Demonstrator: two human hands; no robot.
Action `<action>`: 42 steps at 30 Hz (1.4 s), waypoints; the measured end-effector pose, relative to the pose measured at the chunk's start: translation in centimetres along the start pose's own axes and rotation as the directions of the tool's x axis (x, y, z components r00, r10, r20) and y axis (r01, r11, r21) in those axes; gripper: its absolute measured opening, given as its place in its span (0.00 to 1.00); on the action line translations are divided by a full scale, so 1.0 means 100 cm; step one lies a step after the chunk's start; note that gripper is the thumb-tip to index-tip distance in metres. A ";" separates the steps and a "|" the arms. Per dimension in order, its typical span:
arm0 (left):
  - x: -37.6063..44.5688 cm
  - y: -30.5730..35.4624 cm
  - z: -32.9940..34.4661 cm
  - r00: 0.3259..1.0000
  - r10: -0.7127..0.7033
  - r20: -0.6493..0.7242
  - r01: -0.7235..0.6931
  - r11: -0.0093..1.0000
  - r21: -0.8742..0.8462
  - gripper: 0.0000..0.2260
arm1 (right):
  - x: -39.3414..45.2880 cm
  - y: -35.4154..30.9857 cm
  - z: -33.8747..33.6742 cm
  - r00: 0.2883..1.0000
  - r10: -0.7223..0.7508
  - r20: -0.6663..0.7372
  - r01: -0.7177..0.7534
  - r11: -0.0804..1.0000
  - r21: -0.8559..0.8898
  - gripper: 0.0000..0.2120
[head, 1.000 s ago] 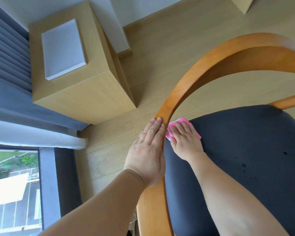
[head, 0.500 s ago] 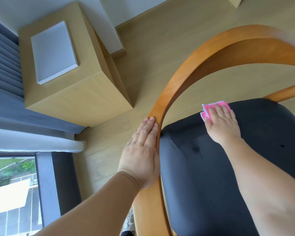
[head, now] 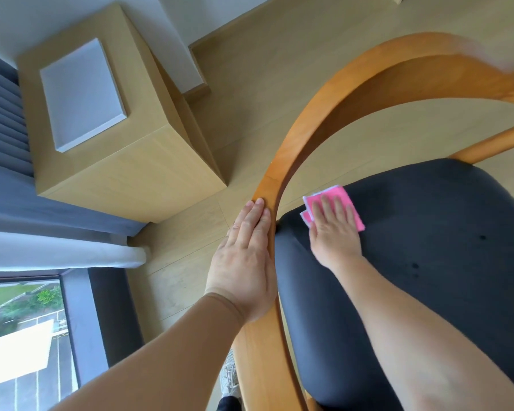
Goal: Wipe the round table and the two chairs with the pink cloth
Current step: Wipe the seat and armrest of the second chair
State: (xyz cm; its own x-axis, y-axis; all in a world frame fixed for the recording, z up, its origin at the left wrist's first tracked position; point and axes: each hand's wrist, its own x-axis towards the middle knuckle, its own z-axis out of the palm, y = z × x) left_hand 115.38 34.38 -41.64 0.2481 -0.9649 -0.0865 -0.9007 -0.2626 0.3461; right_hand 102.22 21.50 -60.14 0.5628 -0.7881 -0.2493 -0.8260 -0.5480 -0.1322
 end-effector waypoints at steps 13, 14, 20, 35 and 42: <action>-0.002 0.008 -0.005 0.999 0.022 -0.031 -0.018 0.993 0.119 0.27 | -0.074 -0.051 0.024 0.948 -0.318 0.028 0.317 0.947 0.052 0.30; -0.003 0.009 -0.005 0.999 0.026 -0.028 -0.022 0.991 0.132 0.28 | -0.075 -0.049 0.023 0.946 -0.322 0.031 0.320 0.946 0.060 0.31; -0.003 0.007 -0.003 1.000 0.000 -0.012 0.001 0.996 0.087 0.30 | -0.077 -0.021 0.017 0.939 -0.342 0.039 0.342 0.940 0.016 0.32; -0.005 0.005 0.000 0.999 -0.003 0.046 -0.002 0.995 0.098 0.26 | -0.061 0.102 0.008 0.965 0.260 -0.035 -0.260 0.966 0.005 0.27; -0.004 0.005 -0.006 0.967 0.206 0.147 -0.226 0.965 0.131 0.20 | -0.087 0.067 0.015 0.958 0.281 -0.063 -0.276 0.958 0.075 0.27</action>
State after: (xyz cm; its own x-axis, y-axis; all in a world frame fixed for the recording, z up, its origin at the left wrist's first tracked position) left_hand 115.07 34.62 -40.88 0.0019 -0.9887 -0.1497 -0.9723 -0.0368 0.2308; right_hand 91.73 25.07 -60.26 0.3090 -0.9264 -0.2152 -0.9493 -0.2866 -0.1294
